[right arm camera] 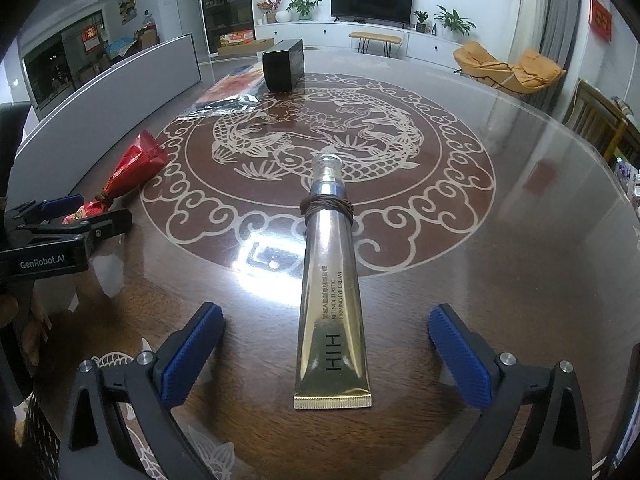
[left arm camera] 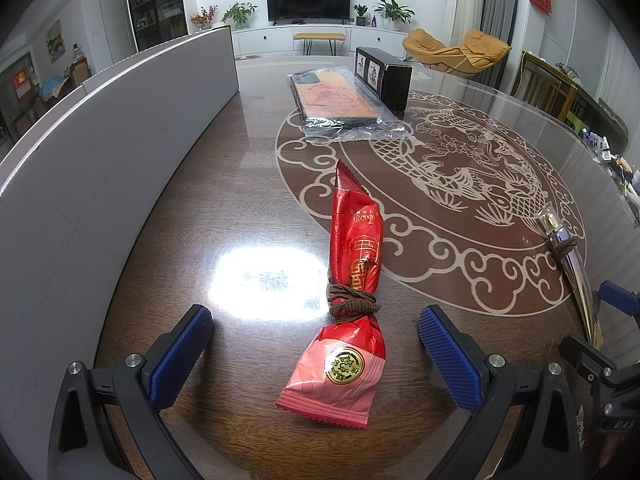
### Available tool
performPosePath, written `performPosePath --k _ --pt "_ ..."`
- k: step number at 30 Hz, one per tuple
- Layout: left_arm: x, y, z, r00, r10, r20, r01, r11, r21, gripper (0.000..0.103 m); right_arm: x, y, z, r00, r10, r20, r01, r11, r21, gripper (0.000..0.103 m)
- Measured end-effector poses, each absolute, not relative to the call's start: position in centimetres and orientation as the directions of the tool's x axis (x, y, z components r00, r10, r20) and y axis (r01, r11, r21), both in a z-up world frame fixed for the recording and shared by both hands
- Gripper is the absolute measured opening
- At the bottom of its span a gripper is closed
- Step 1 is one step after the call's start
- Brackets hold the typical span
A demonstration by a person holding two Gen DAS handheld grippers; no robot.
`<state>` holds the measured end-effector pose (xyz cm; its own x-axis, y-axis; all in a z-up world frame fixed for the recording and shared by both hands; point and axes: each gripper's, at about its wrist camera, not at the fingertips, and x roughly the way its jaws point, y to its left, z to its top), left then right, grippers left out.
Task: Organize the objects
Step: 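Grasp the gold cream tube with the right tool while the left tool grasps the red snack bag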
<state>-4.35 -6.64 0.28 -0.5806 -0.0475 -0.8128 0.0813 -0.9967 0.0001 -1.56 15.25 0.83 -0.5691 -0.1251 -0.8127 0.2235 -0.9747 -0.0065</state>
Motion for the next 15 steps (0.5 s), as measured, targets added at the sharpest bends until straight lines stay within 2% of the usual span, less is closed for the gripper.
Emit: performPosePath --k 5,9,10,11,12,13,14,15 --pt "-4.4 -6.7 0.3 -0.576 -0.044 -0.816 0.075 -0.997 0.001 0.103 -1.5 15.3 0.8 -0.569 -0.125 -0.813 0.224 -0.975 -0.006 0.103" --pt "-5.6 -6.5 0.5 -0.485 0.027 -0.874 -0.058 -0.998 0.001 0.103 -1.5 15.3 0.8 -0.569 -0.128 -0.813 0.224 -0.975 -0.004 0.103" --pt "-5.5 -6.5 0.6 -0.490 0.032 -0.871 -0.076 -0.997 0.005 0.094 -1.5 15.3 0.8 -0.569 -0.130 -0.812 0.224 -0.974 -0.002 0.103" --pt "-5.3 -6.5 0.9 -0.514 0.037 -0.857 -0.083 -0.997 0.006 0.075 -1.5 15.4 0.8 -0.569 -0.135 -0.811 0.225 -0.974 0.004 0.103" --pt "-5.0 -6.5 1.1 -0.537 0.040 -0.843 -0.088 -0.996 0.008 0.063 -1.5 15.5 0.8 -0.568 -0.143 -0.810 0.226 -0.974 0.014 0.103" --pt "-4.7 -6.5 1.3 -0.555 0.040 -0.831 -0.091 -0.996 0.013 0.037 -1.6 15.7 0.9 -0.565 -0.156 -0.810 0.227 -0.974 0.029 0.103" --pt "-4.6 -6.5 1.4 -0.567 0.040 -0.823 -0.089 -0.996 0.013 0.027 -1.8 15.9 1.0 -0.546 -0.170 -0.820 0.228 -0.972 0.050 0.103" --pt "-4.4 -6.7 1.3 -0.575 0.041 -0.817 -0.079 -0.997 0.006 0.027 -2.3 16.1 1.3 -0.514 -0.182 -0.838 0.229 -0.971 0.070 0.103"
